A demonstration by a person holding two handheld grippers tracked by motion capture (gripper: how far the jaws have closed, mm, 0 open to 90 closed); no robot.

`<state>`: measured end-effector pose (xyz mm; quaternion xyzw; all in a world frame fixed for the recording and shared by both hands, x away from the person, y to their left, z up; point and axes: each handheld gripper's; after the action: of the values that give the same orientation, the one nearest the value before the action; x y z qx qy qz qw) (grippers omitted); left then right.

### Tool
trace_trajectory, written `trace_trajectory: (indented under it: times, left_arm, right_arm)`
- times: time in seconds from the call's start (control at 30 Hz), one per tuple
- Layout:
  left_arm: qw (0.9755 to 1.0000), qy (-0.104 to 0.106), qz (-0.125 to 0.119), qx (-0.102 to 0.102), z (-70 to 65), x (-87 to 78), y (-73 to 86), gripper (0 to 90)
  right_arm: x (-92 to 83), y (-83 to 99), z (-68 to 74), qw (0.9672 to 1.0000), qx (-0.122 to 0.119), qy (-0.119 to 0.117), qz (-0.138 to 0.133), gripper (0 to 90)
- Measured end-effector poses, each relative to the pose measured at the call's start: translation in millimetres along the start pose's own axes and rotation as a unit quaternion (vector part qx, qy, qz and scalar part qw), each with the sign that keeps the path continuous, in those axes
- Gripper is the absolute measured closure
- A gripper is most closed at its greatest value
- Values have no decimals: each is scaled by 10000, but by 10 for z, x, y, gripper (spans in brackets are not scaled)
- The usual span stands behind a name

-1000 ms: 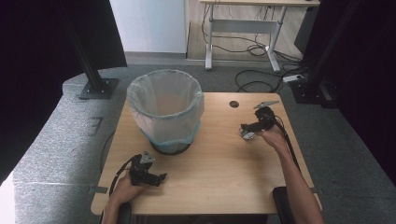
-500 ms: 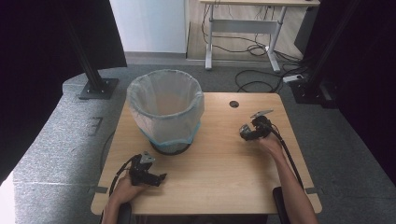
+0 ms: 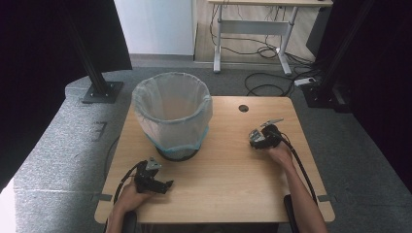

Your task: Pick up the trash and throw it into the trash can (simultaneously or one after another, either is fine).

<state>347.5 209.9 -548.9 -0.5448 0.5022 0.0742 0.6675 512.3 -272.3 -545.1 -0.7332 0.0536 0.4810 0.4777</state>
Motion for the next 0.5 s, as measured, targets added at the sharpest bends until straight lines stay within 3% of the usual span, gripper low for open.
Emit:
trace_trajectory:
  times: [0.5]
  left_arm:
    - [10000, 0, 0, 0, 0, 0, 0, 0]
  right_arm:
    - [-47, -15, 32, 10000, 1, 33, 6, 329]
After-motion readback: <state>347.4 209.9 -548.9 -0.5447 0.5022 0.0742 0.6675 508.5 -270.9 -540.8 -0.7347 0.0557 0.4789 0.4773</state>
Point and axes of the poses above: each handheld gripper's, and its own axes: x roughly forward along the jaws, y roughly out of its underside, z roughly to its left, and after that the axes turned 8 degrees about -x, right-handed
